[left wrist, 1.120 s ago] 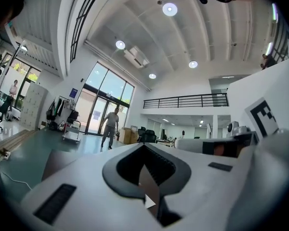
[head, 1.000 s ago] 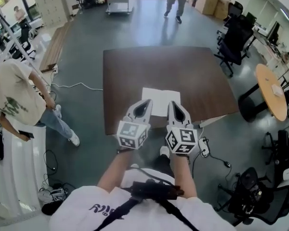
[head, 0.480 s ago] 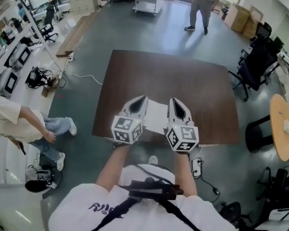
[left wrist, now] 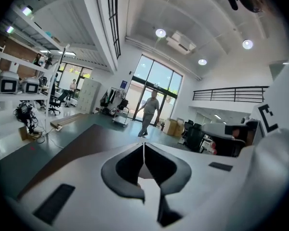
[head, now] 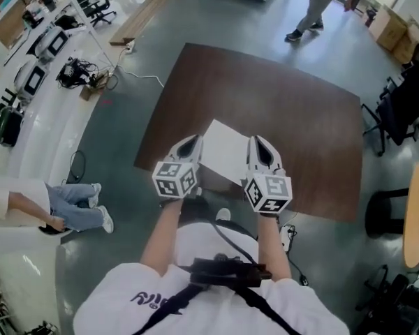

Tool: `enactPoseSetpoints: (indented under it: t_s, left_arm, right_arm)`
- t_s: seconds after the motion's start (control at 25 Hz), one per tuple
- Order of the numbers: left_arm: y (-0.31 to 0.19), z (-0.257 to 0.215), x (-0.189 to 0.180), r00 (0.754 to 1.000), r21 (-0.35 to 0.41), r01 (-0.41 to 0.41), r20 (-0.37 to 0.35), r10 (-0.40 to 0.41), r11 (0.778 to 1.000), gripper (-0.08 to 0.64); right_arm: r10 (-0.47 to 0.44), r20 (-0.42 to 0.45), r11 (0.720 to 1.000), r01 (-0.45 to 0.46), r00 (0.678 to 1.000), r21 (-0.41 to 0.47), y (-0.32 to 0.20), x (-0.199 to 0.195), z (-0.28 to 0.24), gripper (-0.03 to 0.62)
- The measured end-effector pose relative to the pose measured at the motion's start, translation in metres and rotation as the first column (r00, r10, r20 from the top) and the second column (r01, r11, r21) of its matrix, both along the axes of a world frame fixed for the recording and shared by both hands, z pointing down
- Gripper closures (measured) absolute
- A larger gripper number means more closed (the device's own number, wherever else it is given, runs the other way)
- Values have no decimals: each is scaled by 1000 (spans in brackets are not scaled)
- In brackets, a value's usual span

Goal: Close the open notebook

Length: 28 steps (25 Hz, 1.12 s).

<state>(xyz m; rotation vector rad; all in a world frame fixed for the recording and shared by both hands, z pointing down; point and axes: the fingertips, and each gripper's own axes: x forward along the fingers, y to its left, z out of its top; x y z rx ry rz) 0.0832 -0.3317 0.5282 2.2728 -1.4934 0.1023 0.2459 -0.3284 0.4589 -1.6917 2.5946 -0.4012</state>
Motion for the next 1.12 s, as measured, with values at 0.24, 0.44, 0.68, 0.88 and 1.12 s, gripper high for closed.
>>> enactPoseSetpoints:
  t_s: [0.24,0.44,0.68,0.88,1.12]
  left_arm:
    - [-16,80,-36,999,-143,41,4,-41,989,552]
    - [-30,146,-60,999,-305,8,-32,-19,952,505]
    - [-42,221,-61,999,-421,-50,-34,39,906,372]
    - [-58,273,-56,996,-444,-82,-1,91,892,310]
    - [-65,314,-53,993,-525,-57,63,105,849,310]
  right_arm:
    - [-38,-7,998,38,999,-52,-41,-13,34,591]
    - [-62,-33,992,58,998,-114,-69,-41,57,591]
    - [-68,-51,982,57,996,-182,-89,-48,95,591]
    - [-67,-56,972,52,996,-230,-96,-48,128,591]
    - [-49,-62,964,31,997,-263,-99,-36,150,589]
